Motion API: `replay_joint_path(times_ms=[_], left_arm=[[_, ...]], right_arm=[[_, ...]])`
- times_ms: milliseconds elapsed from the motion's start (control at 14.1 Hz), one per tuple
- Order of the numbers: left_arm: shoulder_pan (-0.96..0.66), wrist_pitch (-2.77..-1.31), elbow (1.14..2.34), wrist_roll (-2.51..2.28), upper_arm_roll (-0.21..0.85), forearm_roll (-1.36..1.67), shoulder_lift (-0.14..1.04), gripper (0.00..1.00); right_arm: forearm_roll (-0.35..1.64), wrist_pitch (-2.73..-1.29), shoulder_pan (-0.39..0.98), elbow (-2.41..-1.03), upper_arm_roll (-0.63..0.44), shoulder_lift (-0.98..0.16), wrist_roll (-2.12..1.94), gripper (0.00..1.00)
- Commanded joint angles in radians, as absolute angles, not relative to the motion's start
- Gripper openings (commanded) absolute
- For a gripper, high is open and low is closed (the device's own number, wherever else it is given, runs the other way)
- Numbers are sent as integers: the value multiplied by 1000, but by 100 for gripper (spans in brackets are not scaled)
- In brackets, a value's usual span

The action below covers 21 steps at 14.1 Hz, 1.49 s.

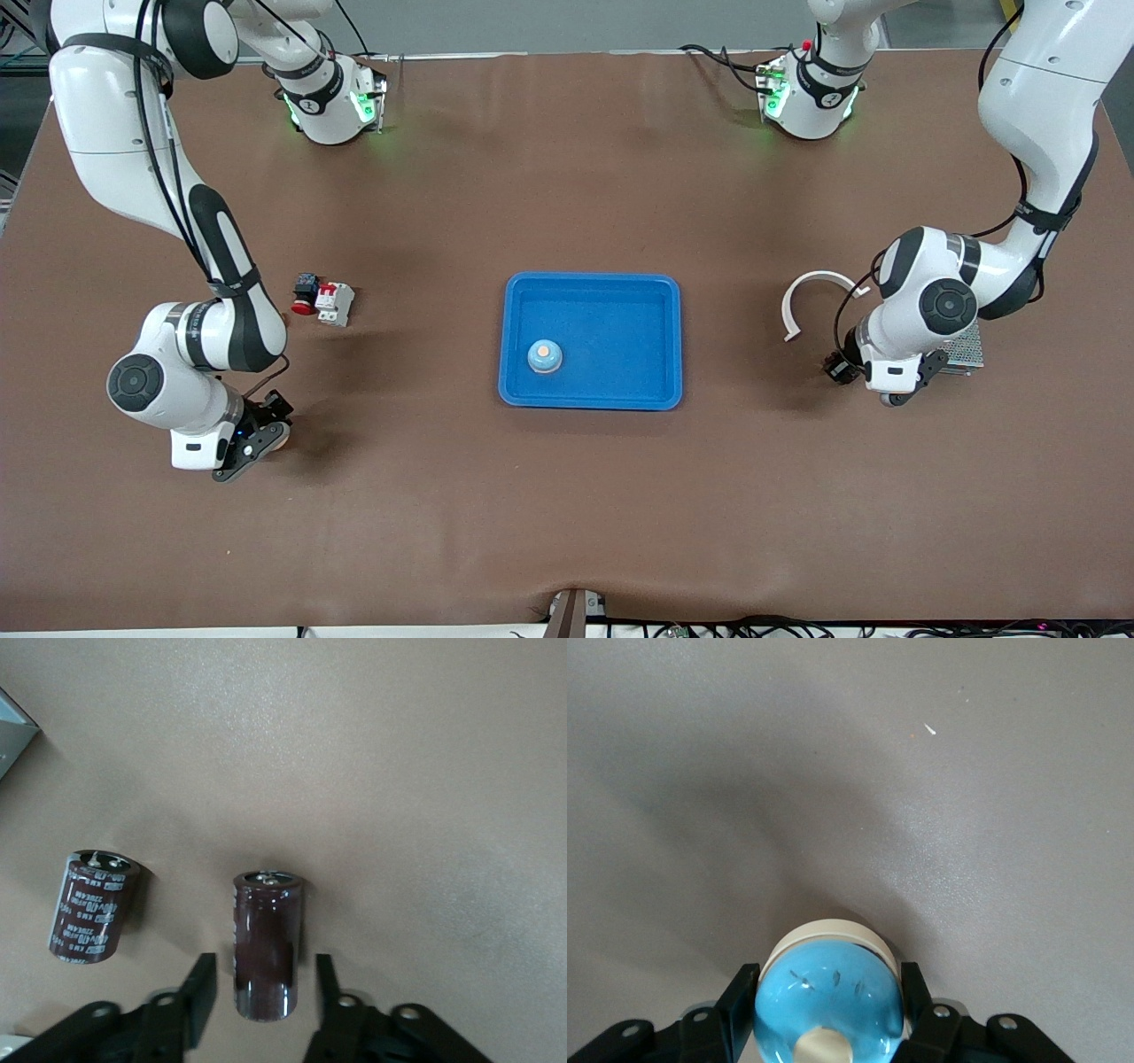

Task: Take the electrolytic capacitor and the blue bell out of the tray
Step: 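Place the capacitor beside the first while the right gripper lowers the bell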

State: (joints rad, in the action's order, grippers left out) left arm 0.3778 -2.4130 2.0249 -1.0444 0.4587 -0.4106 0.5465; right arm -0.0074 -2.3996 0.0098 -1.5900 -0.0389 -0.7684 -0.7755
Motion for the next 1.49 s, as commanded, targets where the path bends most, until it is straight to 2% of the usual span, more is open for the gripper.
replay_joint_path(times_ms=[0,142,355,640,1421], left_arm=[[379,-2416,2037,-1051,469,-402,514,100],[379,-2405,2028,-1049,492,-402,485,100],[383,-2274,1929,-1040,532,-402,472,100],[385,-2163,1821,-983,575,-403,456,100],[390,-1840,1548,-661,613,-391,422,100]], right_arm=[[-8,-2408,-9,-1582,-21,-775,-787,93],[-6,-2405,-9,-1580,-21,-775,-779,100],[27,-2382,-6,-1572,-20,-769,-773,100],[130,-2211,5,-1467,-21,-762,-735,100],[133,-2088,155,-1445,-18,-667,-103,100]])
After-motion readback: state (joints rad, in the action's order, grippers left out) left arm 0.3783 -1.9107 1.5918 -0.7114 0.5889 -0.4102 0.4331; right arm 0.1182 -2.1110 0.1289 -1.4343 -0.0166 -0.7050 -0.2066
